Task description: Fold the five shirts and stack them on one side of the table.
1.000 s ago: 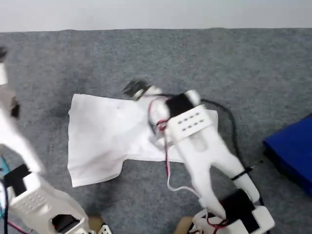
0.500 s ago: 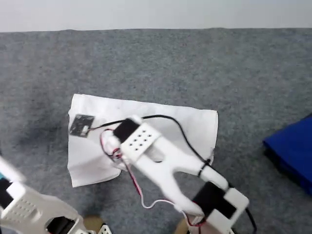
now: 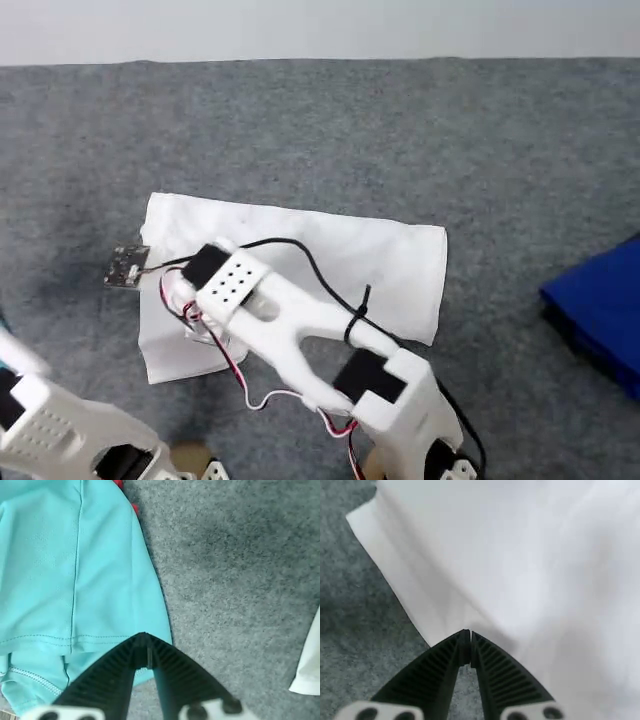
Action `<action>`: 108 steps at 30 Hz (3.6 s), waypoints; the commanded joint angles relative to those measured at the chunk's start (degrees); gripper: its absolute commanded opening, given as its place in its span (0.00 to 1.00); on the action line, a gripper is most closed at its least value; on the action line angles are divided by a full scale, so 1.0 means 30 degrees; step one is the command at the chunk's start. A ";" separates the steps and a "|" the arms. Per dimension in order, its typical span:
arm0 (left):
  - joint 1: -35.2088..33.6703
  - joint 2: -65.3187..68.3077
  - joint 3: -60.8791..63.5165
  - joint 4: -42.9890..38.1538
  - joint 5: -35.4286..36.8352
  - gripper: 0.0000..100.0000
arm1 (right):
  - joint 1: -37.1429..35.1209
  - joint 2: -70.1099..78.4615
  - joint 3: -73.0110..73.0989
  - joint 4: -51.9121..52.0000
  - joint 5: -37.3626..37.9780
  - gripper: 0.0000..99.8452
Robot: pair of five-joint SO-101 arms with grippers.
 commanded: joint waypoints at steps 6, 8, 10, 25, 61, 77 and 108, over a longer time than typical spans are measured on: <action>-0.0088 -0.1055 -0.0073 -0.0762 -0.0029 0.00 | -0.0747 0.1245 -0.1963 0.0952 0.0059 0.10; -0.0088 -0.1055 -0.0073 -0.0762 -0.0029 0.00 | -0.0747 0.1538 -0.1963 0.0923 0.0059 0.10; -0.0088 -0.1055 -0.0073 -0.0762 -0.0029 0.00 | -0.0747 0.1861 -0.1963 0.0894 0.0059 0.10; -0.0029 -0.1055 -0.0073 -0.0762 -0.0029 0.00 | -0.0718 0.1451 -0.1993 0.2857 0.0234 0.01; -0.1407 -0.1026 0.0278 -0.1319 -0.0029 0.00 | -0.1070 0.0484 -0.5832 0.8044 -0.0469 0.19; -0.4103 -0.1055 0.1011 -0.1465 -0.0557 0.00 | -0.3062 0.3590 -0.5890 0.5612 -0.0264 0.19; -0.5333 -0.1055 0.1040 -0.1905 -0.0879 0.00 | -0.3150 0.5641 -0.5949 0.3824 0.1465 0.01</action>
